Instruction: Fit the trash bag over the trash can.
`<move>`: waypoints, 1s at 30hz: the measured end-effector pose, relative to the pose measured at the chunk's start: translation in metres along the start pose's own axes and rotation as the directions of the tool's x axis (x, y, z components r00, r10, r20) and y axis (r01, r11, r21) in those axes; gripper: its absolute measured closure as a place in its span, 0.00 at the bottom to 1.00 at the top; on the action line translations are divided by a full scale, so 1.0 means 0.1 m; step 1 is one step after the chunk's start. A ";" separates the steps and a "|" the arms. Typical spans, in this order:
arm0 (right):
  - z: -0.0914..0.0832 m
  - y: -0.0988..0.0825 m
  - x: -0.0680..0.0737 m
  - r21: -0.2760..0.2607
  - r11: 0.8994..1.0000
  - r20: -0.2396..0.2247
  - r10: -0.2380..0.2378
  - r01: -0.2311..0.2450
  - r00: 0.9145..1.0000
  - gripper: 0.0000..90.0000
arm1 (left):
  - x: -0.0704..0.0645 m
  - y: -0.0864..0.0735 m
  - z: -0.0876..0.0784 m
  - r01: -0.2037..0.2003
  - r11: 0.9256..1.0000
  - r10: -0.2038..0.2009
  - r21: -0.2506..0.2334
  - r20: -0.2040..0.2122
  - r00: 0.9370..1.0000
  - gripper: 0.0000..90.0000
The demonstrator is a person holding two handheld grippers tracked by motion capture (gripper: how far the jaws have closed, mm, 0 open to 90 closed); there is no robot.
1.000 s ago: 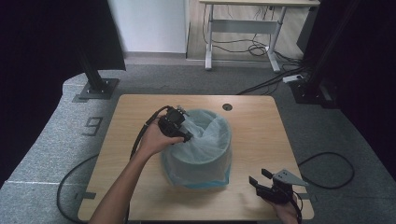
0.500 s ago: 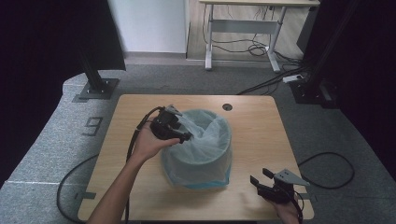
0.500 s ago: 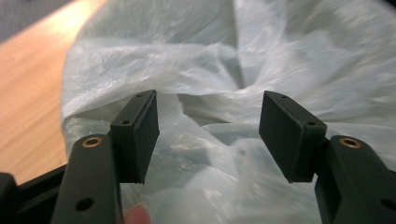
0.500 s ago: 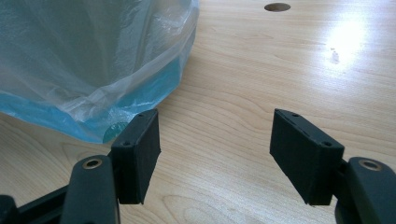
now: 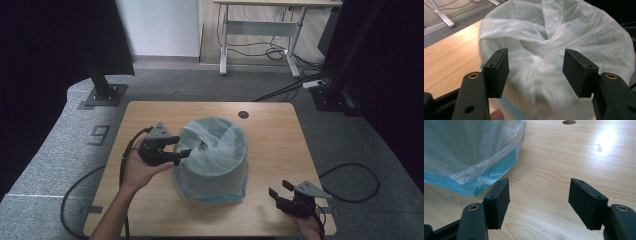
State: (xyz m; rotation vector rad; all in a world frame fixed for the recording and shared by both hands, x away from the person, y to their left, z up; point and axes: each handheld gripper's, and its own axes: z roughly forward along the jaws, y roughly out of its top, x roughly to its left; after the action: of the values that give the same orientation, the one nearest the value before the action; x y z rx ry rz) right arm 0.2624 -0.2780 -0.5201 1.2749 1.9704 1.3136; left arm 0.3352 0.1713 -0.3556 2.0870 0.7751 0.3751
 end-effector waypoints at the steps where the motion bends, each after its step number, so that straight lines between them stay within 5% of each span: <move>1: 0.01 0.00 0.00 0.001 1.000 0.001 -0.002 0.002 1.000 0.36 | 0.01 -0.04 -0.04 0.003 1.000 -0.003 -0.006 -0.003 1.000 0.42; 16: 0.06 -0.03 0.03 0.023 1.000 0.002 -0.003 0.003 1.000 0.36 | 0.12 -0.81 -0.43 0.063 0.998 -0.064 -0.019 -0.066 0.996 0.41; 22: 0.08 -0.04 0.01 0.029 1.000 0.006 0.001 -0.001 1.000 0.36 | 0.19 -1.12 -0.42 0.102 0.995 -0.102 0.003 -0.103 0.990 0.41; 25: 0.09 -0.04 0.00 0.033 0.999 0.007 0.002 -0.003 1.000 0.36 | 0.26 -1.28 -0.36 0.116 0.993 -0.111 0.028 -0.155 0.982 0.41; 30: 0.09 -0.05 -0.01 0.034 0.999 0.007 0.005 -0.005 1.000 0.36 | 0.37 -1.48 -0.29 0.157 0.987 -0.153 0.023 -0.134 0.979 0.41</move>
State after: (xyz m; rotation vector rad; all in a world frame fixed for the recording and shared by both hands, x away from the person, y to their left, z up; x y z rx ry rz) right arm 0.2673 -0.2752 -0.5285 1.2992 1.9943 1.2806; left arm 0.2908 0.2785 -0.4582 2.0316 1.0222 0.4197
